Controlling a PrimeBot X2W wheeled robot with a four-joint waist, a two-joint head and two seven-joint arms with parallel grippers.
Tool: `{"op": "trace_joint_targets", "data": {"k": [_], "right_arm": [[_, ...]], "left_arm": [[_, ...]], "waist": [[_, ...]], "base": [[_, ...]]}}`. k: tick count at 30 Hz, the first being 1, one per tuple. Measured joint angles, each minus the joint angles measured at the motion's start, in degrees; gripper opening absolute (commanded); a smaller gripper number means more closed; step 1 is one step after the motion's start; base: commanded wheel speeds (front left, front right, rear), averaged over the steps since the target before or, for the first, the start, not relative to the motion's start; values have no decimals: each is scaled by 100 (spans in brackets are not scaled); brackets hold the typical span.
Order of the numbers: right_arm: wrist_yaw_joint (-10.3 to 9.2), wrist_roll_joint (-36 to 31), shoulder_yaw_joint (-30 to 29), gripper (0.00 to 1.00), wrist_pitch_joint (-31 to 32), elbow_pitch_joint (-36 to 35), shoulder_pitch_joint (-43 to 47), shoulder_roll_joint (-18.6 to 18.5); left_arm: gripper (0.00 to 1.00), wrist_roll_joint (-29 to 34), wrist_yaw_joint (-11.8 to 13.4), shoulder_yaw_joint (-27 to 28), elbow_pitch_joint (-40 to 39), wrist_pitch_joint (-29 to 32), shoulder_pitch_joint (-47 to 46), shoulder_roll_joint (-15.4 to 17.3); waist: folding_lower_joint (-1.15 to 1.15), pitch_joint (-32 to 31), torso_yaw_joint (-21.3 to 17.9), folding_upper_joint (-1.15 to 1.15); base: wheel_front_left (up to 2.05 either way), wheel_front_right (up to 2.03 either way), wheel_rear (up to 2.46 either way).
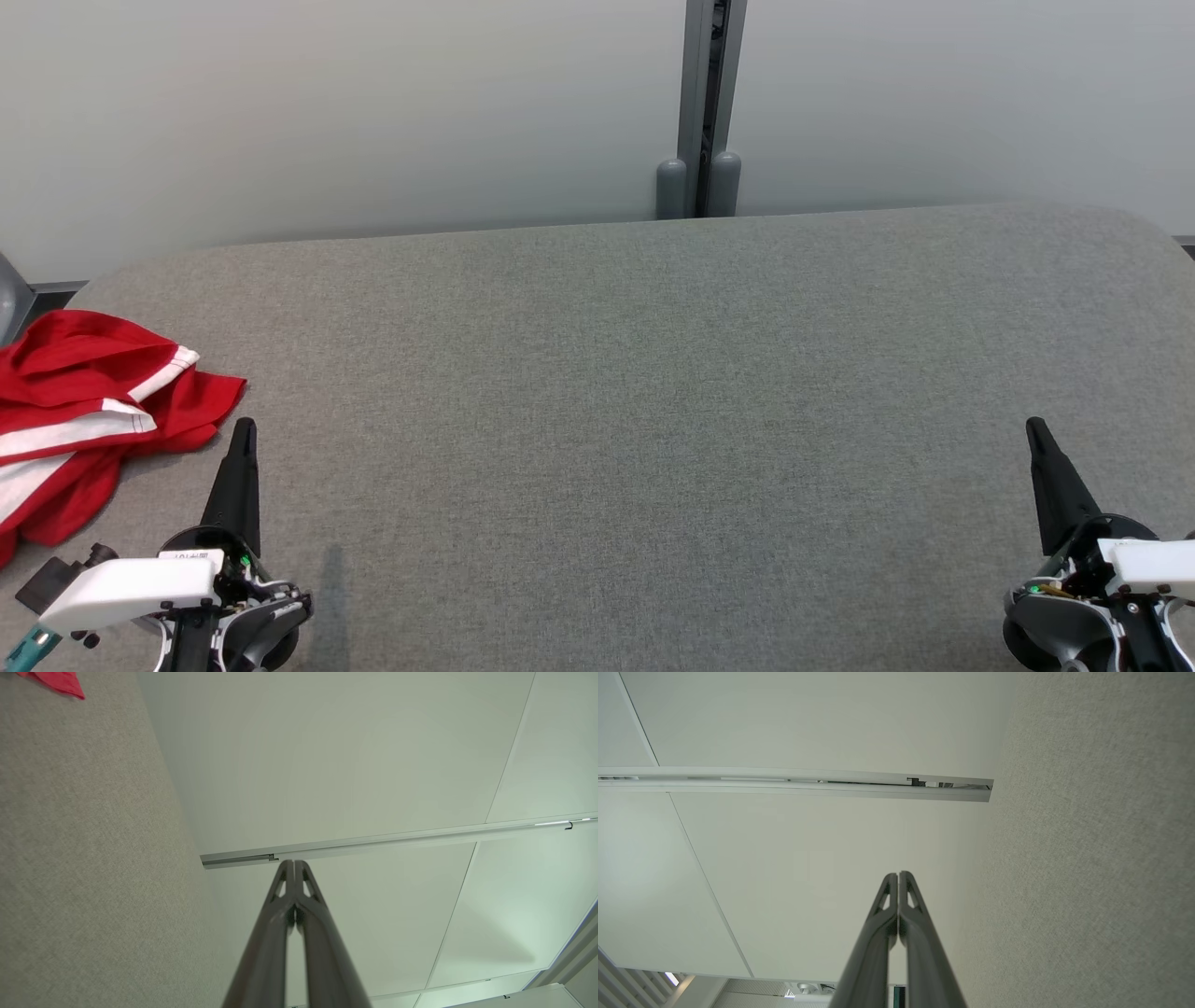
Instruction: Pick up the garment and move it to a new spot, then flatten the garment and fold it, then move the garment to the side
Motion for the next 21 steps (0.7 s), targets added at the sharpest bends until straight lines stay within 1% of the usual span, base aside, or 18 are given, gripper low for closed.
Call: {"op": "trace_joint_targets", "data": {"k": [7, 8, 14, 21], "right_arm": [[0, 0, 0, 0, 0, 0, 0, 0], [0, 0, 0, 100, 0, 0, 0, 0], [-8, 0, 41, 100, -32, 204, 242, 102], [-8, -80, 143, 100, -236, 167, 260, 100]], "left_arm": [[0, 0, 0, 0, 0, 0, 0, 0], [100, 0, 0, 0, 0, 0, 0, 0], [100, -1, 9, -66, 209, -44, 272, -81], [100, 80, 9, -244, 131, -255, 283, -83]], "waist": [[0, 0, 0, 0], [0, 0, 0, 0], [0, 0, 0, 0], [0, 4, 0, 0]], "base": [[0, 0, 0], [0, 0, 0], [0, 0, 0], [0, 0, 0]]}}
